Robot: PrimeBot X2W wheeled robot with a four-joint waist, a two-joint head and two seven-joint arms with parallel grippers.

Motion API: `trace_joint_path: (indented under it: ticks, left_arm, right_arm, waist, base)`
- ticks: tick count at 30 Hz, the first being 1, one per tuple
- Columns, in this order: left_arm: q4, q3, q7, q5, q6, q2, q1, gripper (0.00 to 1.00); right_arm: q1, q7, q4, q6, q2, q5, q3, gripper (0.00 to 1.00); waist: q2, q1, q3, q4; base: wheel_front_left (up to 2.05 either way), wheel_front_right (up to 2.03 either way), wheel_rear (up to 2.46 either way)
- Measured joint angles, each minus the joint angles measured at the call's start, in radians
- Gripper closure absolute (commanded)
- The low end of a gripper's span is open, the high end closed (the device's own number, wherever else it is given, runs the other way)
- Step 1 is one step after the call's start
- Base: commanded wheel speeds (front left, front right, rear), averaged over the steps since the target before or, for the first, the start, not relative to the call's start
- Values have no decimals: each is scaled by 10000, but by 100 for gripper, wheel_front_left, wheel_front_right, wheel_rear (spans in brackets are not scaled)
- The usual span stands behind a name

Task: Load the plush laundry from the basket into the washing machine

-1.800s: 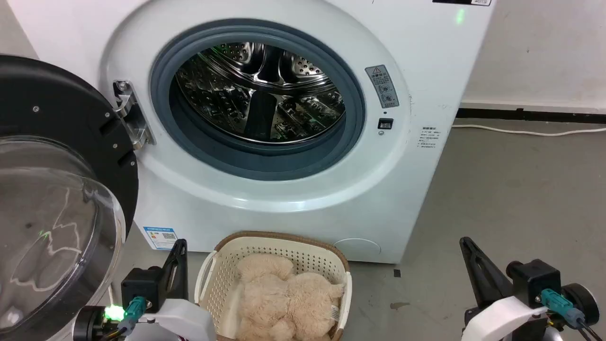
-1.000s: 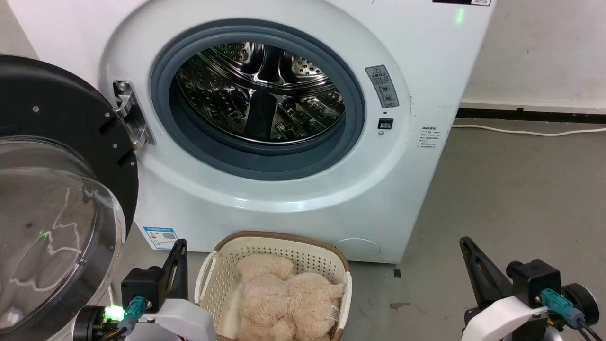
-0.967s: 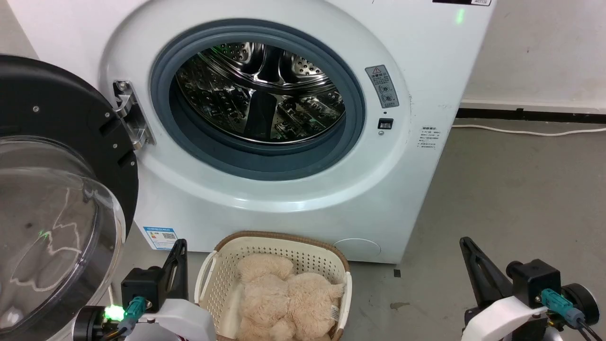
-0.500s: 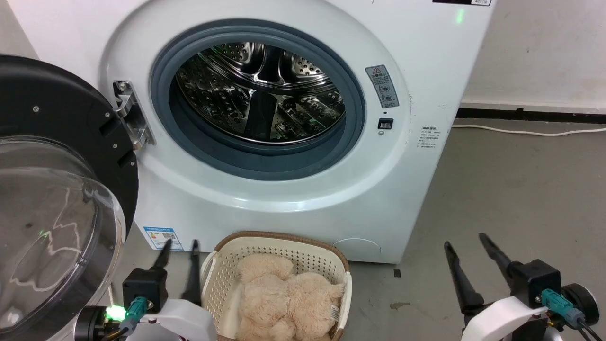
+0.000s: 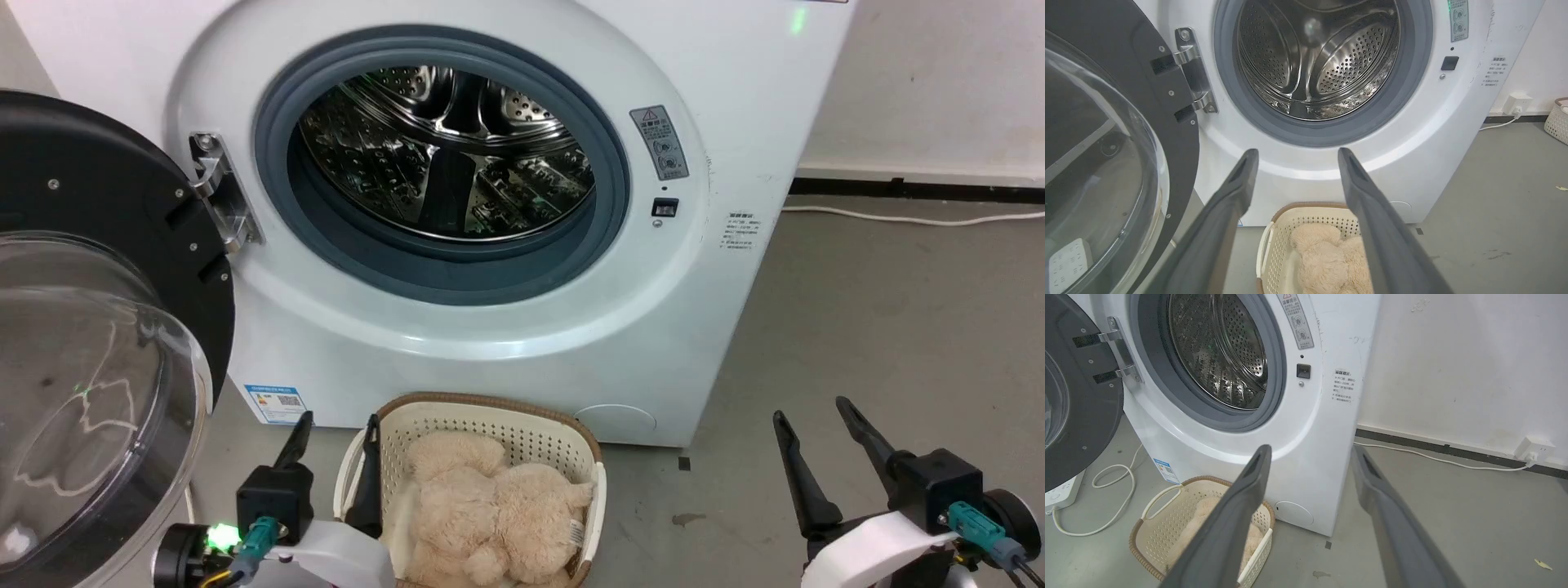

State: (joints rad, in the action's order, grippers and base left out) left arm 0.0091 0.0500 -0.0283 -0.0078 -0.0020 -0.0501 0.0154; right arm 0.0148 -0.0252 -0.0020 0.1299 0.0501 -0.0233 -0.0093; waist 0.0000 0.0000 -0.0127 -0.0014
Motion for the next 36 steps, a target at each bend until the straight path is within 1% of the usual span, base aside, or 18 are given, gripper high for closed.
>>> trace_joint_path:
  ticks: [7, 17, 22, 31, 34, 36]
  left_arm:
    - [476, 336, -136, -31, 0, 0, -100, 0]
    - [1756, 734, -347, -31, -15, 2, -712, 0]
    - [2658, 968, -372, -117, -186, -10, -1092, 0]
    - [4171, 1195, -343, -288, -205, -81, -1798, 0]
    - [4602, 1264, -328, -364, -284, -140, -2067, 0]
    - [4926, 1315, -111, -495, -408, -144, -2228, 0]
  right_arm:
    - [-3, -165, -56, 0, 0, -228, -46, 0]
    - [-35, -384, -90, 0, 0, -493, 8, 0]
    - [-70, -476, -115, 0, 2, -581, -4, 0]
    - [-295, -662, -155, 0, 0, -926, 10, 0]
    - [-370, -736, -157, 0, 0, -1089, 56, 0]
    - [-435, -773, -153, 0, 0, -1212, 94, 0]
  waist:
    - [0, 1, -350, -99]
    - [0, 1, -1062, -375]
    - [0, 1, -1441, -515]
    - [0, 1, -2088, -881]
    - [0, 2, -2323, -980]
    - [0, 2, -2479, -1047]
  base:
    - [0, 0, 0]
    - [0, 0, 0]
    - [0, 0, 0]
    - [0, 0, 0]
    - [0, 0, 0]
    - [0, 0, 0]
